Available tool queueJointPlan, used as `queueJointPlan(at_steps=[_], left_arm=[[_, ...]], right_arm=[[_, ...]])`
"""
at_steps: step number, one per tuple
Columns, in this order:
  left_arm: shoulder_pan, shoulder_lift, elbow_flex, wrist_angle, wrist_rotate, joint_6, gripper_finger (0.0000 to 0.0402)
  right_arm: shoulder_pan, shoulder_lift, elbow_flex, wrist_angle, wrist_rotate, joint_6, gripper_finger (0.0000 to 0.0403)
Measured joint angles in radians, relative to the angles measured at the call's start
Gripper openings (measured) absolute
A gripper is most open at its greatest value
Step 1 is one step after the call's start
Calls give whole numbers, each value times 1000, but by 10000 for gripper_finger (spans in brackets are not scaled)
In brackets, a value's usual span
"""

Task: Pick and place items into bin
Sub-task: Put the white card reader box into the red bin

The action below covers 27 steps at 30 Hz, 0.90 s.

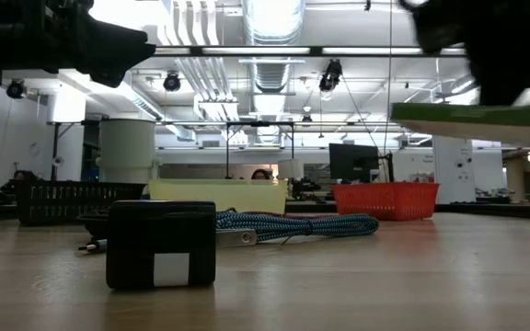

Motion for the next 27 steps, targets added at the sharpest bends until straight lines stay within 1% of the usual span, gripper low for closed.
queueJointPlan(at_steps=[7, 11, 14, 18, 22, 27], left_arm=[[0, 12, 0, 1, 0, -3, 160], [0, 12, 0, 1, 0, -94, 160], [0, 12, 0, -3, 0, -130, 160], [0, 12, 0, -3, 0, -131, 160], [0, 12, 0, -2, 0, -131, 160], [0, 12, 0, -1, 0, -131, 160]], right_arm=[[-270, -60, 0, 2, -11, -298, 11], [-426, -71, 0, 2, -42, -430, 11], [-539, -70, 0, 2, -74, -526, 11], [-682, -70, 0, 0, -117, -626, 11], [-810, -70, 0, 0, -129, -705, 11], [-946, -62, 0, 6, -148, -751, 11]])
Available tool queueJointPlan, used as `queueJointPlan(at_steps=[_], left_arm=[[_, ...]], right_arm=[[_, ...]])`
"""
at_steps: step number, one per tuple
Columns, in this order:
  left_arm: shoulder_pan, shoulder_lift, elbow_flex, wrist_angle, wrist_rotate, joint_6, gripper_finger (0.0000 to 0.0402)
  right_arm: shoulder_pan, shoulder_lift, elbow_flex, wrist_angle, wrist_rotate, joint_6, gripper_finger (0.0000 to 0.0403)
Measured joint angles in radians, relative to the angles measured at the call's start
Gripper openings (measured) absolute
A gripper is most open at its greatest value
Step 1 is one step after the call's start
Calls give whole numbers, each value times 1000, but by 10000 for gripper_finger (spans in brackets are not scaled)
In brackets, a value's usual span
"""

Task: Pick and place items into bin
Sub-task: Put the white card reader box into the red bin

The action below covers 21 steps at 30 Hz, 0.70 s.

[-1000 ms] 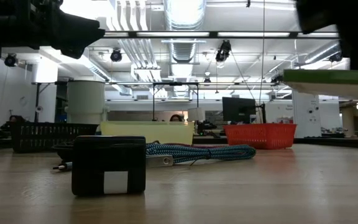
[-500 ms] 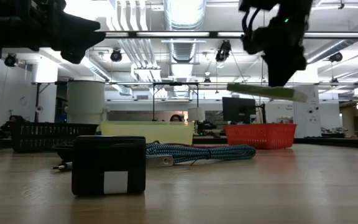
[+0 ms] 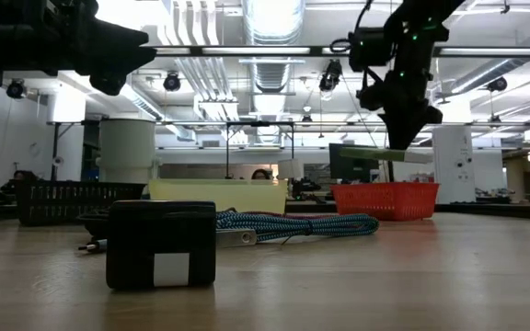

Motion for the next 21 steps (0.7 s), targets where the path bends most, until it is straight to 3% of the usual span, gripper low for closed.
queueJointPlan(at_steps=[8, 21], left_arm=[[0, 0, 0, 0, 0, 0, 160], [0, 0, 0, 0, 0, 8, 160]], right_arm=[[-94, 53, 0, 78, -24, -64, 11], [-138, 196, 59, 78, -33, -117, 11]])
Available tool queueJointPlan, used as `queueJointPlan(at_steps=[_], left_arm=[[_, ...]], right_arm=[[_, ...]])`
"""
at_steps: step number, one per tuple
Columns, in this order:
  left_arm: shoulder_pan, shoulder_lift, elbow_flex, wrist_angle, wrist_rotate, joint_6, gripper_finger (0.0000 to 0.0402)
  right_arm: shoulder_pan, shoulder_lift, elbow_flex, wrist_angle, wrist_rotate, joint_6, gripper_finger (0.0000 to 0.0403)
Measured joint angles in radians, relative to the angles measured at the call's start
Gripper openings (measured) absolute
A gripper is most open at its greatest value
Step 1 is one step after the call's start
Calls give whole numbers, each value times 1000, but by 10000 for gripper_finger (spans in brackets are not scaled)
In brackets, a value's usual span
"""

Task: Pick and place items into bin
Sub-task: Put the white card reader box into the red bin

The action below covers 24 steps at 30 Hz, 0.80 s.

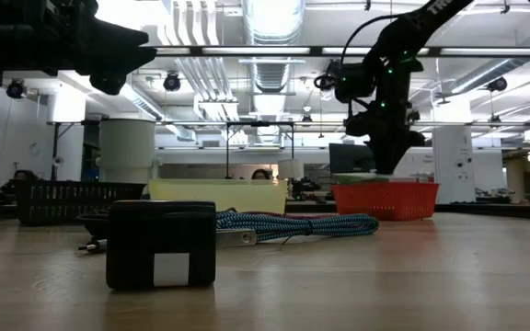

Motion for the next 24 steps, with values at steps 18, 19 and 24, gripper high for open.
queueJointPlan(at_steps=[18, 19, 24], left_arm=[[0, 0, 0, 0, 0, 0, 160], [0, 0, 0, 0, 0, 0, 160], [0, 0, 0, 0, 0, 0, 160]], right_arm=[[-5, 35, 60, -81, -14, -16, 44], [-5, 35, 60, -81, -14, -16, 49], [-5, 35, 61, -112, -14, -16, 73]])
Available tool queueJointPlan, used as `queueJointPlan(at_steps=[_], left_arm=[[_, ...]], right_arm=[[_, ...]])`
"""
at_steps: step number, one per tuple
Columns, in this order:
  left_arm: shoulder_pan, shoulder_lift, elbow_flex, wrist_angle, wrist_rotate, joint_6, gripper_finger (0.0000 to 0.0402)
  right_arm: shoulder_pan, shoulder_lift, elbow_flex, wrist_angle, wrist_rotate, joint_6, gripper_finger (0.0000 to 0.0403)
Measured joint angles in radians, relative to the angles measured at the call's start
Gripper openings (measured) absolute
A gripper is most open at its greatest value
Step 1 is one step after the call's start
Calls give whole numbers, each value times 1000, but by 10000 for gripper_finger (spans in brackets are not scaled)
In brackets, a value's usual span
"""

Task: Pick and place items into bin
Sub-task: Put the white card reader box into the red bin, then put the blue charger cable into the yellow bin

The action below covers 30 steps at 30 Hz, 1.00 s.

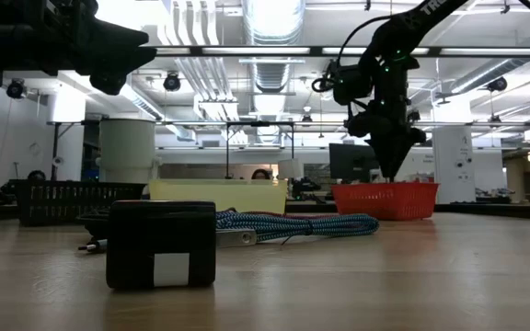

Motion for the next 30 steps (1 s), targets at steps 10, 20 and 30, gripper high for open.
queueJointPlan(at_steps=[10, 20, 30], left_arm=[[0, 0, 0, -2, 0, 0, 160], [0, 0, 0, -8, 0, -7, 160], [0, 0, 0, -12, 0, -9, 160]], right_arm=[[31, -2, 61, -95, -6, 42, 95], [254, -3, 168, -46, -8, -38, 91], [635, -3, 170, 157, -8, -328, 75]])
